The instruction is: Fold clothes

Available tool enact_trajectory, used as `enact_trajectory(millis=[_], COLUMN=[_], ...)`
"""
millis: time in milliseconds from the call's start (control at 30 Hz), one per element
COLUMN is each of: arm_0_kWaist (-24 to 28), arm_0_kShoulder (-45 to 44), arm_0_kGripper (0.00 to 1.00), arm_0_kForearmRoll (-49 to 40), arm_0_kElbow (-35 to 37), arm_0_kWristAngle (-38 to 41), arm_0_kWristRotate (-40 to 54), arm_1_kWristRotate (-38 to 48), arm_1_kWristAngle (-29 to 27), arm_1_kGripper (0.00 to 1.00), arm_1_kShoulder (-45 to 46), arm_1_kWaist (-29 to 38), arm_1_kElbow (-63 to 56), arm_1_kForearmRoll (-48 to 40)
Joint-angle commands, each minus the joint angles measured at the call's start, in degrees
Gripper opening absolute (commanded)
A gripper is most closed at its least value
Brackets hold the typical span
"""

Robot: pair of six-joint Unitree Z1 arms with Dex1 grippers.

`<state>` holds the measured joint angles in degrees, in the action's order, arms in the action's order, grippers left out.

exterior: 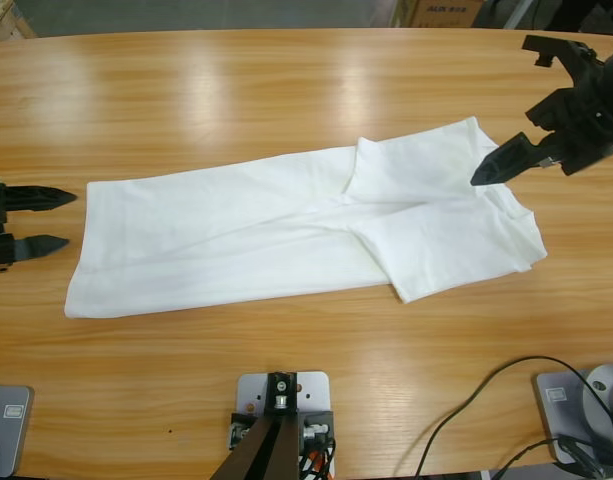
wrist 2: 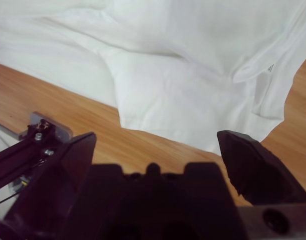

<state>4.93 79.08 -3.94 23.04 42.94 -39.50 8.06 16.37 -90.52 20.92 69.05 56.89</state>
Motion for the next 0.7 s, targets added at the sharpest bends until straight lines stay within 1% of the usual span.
enact_trajectory(millis=[33,100,167,200,233,267,367,400,433,467,500,533,567,633,700], arm_0_kWaist=[-2.67,-1.7,-2.14,-3.25,-4.27,-4.71,-4.76,-4.83,-5.97,-8.78,-10.82,-10.98,-10.44,-10.45,-9.31], arm_0_kShoulder=[6.05,8.13,11.91,14.09,15.04,14.32,7.79,6.9,7.0,7.42,8.09,9.25,9.94,9.11,9.16], arm_0_kGripper=[0.908,0.908,0.914,0.933,0.973,0.994,0.996,0.996,0.996,0.996,0.996,0.996,0.996,0.996,0.996], arm_0_kForearmRoll=[-3.03,-7.47,-7.56,-7.24,-7.09,-6.98,-6.07,-5.72,-3.68,-1.6,-1.06,-0.83,0.19,6.61,9.45], arm_0_kElbow=[6.95,10.29,9.94,9.87,9.45,8.71,6.6,6.67,7.07,8.18,8.92,8.32,6.67,3.24,0.46], arm_0_kWristAngle=[6.42,6.91,7.14,8.07,8.3,7.97,3.99,2.59,2.97,4.05,3.61,2.8,3.62,7.35,7.4], arm_0_kWristRotate=[2.96,5.09,5.65,7.11,8.29,9.43,11.27,11.4,13.22,15.32,15.26,13.63,11.48,11.99,11.75], arm_1_kWristRotate=[2.75,3.28,3.72,3.91,4.14,4.39,4.6,4.6,4.65,4.86,5.13,5.36,5.58,5.97,6.01], arm_1_kWristAngle=[0.06,0.15,0.4,0.57,0.68,0.68,0.75,0.76,0.78,0.85,0.87,0.94,1.01,1.03,0.9], arm_1_kGripper=[1.0,1.0,1.0,1.0,1.0,1.0,1.0,1.0,1.0,1.0,1.0,1.0,1.0,1.0,1.0], arm_1_kShoulder=[2.63,2.71,2.71,2.71,2.68,2.59,2.5,2.47,2.45,2.5,2.54,2.56,2.7,3.05,3.45], arm_1_kWaist=[2.45,3.11,3.33,3.49,3.77,4.0,4.32,4.44,4.55,4.79,5.07,5.36,5.71,6.41,7.04], arm_1_kElbow=[-2.41,-2.41,-2.41,-2.37,-2.34,-2.3,-2.25,-2.22,-2.13,-2.06,-1.93,-1.72,-1.64,-1.79,-2.02], arm_1_kForearmRoll=[0.52,0.49,0.24,0.06,-0.02,-0.02,-0.2,-0.23,-0.29,-0.36,-0.38,-0.38,-0.38,-0.25,-0.2])
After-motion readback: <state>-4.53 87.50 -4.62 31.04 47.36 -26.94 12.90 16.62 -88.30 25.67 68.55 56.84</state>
